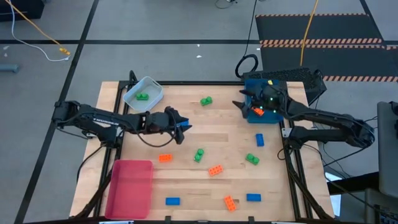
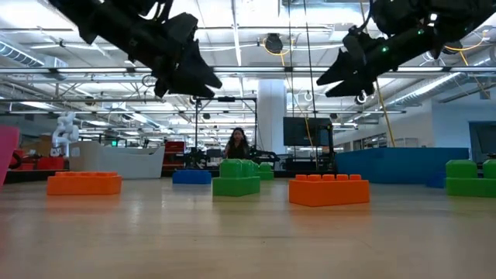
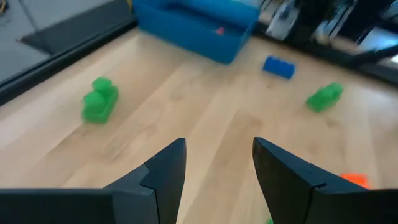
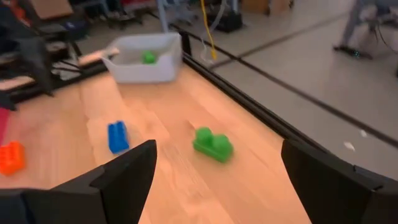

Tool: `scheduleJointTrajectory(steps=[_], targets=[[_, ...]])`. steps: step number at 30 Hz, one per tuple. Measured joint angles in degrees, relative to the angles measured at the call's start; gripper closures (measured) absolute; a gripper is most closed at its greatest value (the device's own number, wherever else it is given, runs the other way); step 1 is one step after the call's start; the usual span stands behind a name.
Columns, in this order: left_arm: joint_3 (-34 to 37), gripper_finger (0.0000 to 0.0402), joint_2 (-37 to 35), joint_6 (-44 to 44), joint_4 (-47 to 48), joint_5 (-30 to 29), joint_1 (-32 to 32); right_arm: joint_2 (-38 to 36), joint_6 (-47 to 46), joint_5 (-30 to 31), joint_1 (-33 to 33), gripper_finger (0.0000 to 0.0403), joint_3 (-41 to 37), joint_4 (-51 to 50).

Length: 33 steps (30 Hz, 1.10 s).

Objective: Sort & place blocks by color
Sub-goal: Put the blue game piece into the red bin

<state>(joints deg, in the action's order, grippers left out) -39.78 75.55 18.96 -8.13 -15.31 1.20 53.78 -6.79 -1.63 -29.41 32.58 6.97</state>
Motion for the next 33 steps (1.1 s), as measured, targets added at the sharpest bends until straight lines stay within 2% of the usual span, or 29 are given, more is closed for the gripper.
scheduleJointTrajectory(steps=[7, 12, 16, 21, 25, 29, 33], targets=[[-9.26, 0.0215, 1.75, -0.22, 23.3, 2.56, 5.22, 2.87, 3.57, -0.09, 6.08, 0.0065, -0.73, 8.7], [-14.01, 0.0215, 5.09, -4.81, 29.7, 5.12, 7.74, 3.06, 7.38, 0.02, 9.71, 0.0065, -0.73, 9.56], [-17.09, 0.0208, 9.52, -7.11, 34.16, 6.67, 9.69, 1.15, 8.75, 0.09, 10.09, 0.0065, -0.73, 10.85], [-21.04, 0.0166, 17.61, -8.38, 42.83, 6.77, 11.77, -1.34, 9.67, -0.02, 10.08, 0.0065, -0.73, 11.69], [-24.91, 0.012, 22.81, -12.92, 48.13, 6.69, 12.34, -2.64, 10.57, -0.07, 10.33, 0.0065, -0.73, 11.59], [-28.28, 0.0087, 25.64, -17.46, 49.85, 5.48, 13.22, -3.01, 11.17, -0.13, 10.44, 0.0065, -0.73, 11.67], [-29.17, 0.0077, 27.71, -22.25, 50.12, 6.72, 15.19, -3.01, 11.5, -0.15, 10.45, 0.0065, -0.73, 11.64]])
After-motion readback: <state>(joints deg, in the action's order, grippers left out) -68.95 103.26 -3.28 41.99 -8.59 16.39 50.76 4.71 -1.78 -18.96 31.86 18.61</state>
